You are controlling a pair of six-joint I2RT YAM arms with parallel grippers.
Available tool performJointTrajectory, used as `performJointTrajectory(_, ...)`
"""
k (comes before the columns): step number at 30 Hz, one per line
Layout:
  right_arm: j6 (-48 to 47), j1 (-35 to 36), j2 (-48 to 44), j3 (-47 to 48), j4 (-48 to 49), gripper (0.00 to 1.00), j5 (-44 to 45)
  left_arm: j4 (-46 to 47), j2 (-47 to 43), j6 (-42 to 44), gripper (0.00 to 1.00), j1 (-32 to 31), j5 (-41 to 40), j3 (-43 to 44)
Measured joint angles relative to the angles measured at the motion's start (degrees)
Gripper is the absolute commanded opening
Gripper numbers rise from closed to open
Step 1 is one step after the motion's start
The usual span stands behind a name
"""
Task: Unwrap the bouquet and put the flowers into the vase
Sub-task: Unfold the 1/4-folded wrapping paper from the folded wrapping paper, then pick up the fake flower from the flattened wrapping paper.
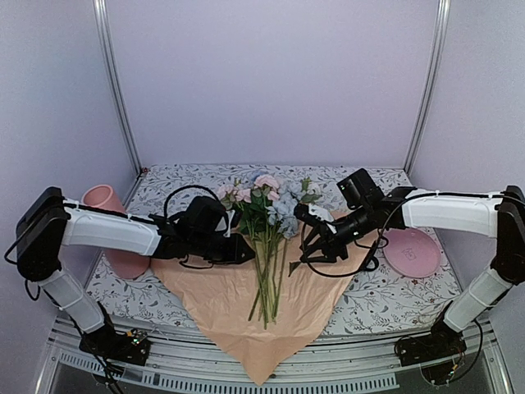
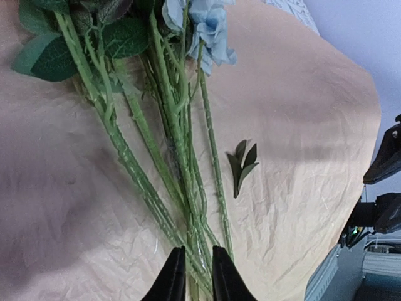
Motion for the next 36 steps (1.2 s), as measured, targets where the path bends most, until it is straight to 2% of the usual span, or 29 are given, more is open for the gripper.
performJointTrajectory(6,0.4,-3.1,-0.1,0.0,1.2,0.46,1.6,-3.0,6.0,-2.3,0.32,0.2,-1.9,6.1)
performJointTrajectory(10,0.1,-3.0,-0.4,-0.1,1.7,0.46,2.6,-4.9,7.5,-4.5,0.33,0.3,-3.1,6.4)
performJointTrajectory(14,-0.5,-3.0,-0.5,-0.2,1.9,0.46,2.9,-5.2,9.6,-5.8,0.31,0.3,-2.8,6.9)
performJointTrajectory(17,-0.6,-3.0,-0.4,-0.2,2.1,0.46,2.9,-5.1,11.5,-6.2,0.25,0.3,-2.5,8.2)
performJointTrajectory(25,-0.7,-3.0,-0.2,-0.2,2.1,0.46,2.9,-4.8,13.9,-7.2,0.00,0.8,-1.4,9.5)
performJointTrajectory(31,-0.7,-3.0,-0.2,-0.2,2.1,0.46,2.9,-5.2,12.3,-8.9,0.00,1.0,-1.5,9.3)
performJointTrajectory(36,-0.4,-3.0,-0.2,-0.2,2.1,0.48,2.8,-4.2,5.4,-10.9,0.00,1.0,-2.2,6.3)
